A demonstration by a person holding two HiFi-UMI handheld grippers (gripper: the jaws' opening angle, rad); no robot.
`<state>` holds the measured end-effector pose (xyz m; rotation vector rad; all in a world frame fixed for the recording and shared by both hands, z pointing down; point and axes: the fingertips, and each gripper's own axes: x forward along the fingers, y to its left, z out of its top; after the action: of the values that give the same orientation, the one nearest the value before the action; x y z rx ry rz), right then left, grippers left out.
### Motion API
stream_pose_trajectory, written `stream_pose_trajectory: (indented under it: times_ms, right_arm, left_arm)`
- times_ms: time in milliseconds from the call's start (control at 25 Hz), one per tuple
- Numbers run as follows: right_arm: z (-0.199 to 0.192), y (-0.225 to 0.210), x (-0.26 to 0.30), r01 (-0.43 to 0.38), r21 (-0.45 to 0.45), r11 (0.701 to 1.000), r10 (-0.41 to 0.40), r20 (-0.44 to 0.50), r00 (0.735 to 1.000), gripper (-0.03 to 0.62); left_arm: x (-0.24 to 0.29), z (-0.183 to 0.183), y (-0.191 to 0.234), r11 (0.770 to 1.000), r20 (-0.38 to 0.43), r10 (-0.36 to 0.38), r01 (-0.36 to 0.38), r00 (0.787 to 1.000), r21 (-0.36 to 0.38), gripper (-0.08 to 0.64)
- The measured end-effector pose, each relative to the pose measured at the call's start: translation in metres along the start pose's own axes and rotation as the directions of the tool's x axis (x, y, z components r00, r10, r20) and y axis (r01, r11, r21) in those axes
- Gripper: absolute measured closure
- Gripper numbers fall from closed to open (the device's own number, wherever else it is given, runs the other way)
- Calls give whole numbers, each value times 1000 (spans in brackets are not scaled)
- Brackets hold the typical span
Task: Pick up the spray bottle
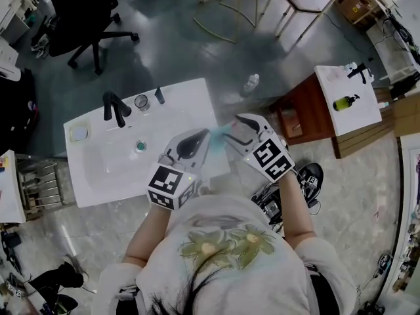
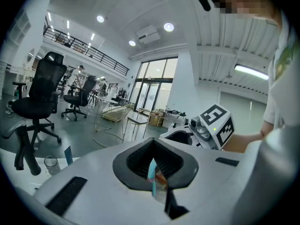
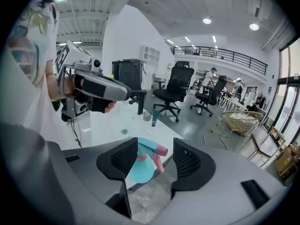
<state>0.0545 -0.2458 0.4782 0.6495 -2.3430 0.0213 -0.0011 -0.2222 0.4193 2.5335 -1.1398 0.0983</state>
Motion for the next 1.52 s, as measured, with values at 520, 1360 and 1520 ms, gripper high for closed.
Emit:
stream_pose_trajectory:
  times_ms: [520, 1360, 1520]
  right_arm:
    - [-19, 8, 21, -160, -42, 986, 157, -68, 985, 387]
    - [-17, 11, 25, -180, -53, 982, 177, -52, 983, 390]
    - [-18, 11, 25, -175, -44, 984, 173, -47, 984, 391]
  left_arm:
    - [15, 0, 17, 999, 3, 38, -38, 999, -12, 552]
    - [14, -6, 26, 999, -38, 46, -47, 998, -19, 552]
    - [14, -7, 25, 999, -42, 40, -40, 998, -14, 552]
